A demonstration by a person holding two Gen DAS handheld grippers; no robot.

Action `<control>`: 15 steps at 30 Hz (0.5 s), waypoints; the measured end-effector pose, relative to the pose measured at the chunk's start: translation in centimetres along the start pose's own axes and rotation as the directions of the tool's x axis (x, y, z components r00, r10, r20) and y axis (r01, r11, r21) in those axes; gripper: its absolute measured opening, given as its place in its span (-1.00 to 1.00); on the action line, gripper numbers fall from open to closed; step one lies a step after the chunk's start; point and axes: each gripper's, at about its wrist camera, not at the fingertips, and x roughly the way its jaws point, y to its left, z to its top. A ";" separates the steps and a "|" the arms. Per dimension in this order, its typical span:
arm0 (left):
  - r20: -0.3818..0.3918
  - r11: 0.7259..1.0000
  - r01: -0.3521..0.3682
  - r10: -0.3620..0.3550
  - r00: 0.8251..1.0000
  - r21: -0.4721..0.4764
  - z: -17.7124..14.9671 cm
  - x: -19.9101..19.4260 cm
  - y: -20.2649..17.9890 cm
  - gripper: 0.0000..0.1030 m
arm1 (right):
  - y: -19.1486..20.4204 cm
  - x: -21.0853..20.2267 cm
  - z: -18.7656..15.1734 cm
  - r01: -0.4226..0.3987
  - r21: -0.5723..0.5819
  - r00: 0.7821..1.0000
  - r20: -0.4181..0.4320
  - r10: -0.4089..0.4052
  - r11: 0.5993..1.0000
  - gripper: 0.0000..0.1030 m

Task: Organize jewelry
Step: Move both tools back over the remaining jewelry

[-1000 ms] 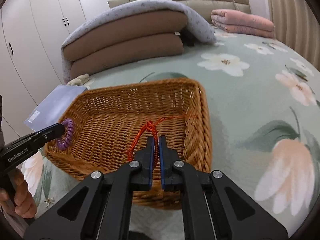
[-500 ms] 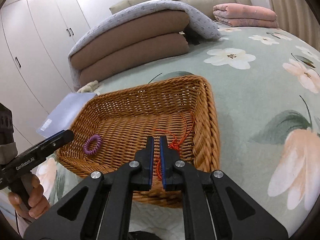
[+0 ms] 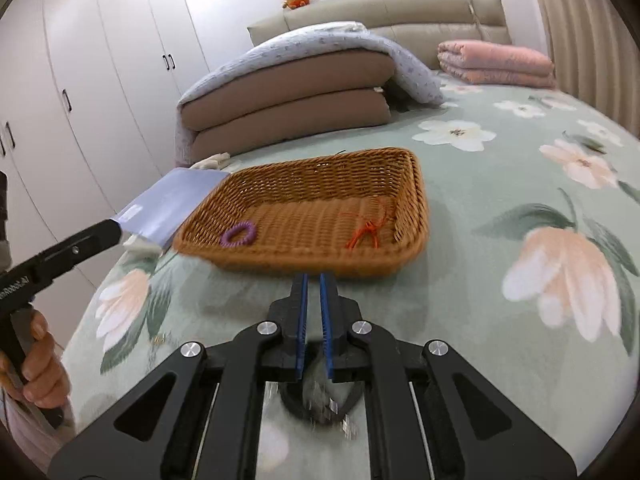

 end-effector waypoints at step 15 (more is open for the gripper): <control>-0.053 0.999 -0.029 0.027 0.998 -0.043 -13.1 -10.2 -0.5 0.00 | 1.3 -10.3 -12.2 -0.028 0.075 1.000 -0.003 0.028 0.997 -0.87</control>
